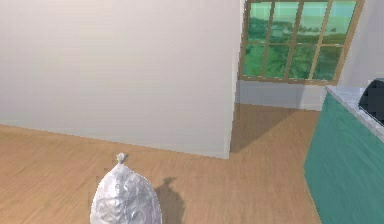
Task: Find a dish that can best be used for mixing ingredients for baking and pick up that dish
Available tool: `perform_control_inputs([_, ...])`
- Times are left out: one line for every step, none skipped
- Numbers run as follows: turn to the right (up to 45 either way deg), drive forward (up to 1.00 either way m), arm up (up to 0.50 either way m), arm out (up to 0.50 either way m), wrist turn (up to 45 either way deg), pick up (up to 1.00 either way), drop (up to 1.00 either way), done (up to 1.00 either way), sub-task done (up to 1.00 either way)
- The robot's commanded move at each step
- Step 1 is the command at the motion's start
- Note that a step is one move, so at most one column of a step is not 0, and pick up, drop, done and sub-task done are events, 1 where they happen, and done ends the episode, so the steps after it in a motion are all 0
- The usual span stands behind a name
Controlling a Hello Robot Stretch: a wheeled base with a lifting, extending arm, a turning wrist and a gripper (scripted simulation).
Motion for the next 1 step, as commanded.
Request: perform_control_inputs([0.0,0.0,0.0,0.0,45.0,0.0,0.0,0.0,0.0])
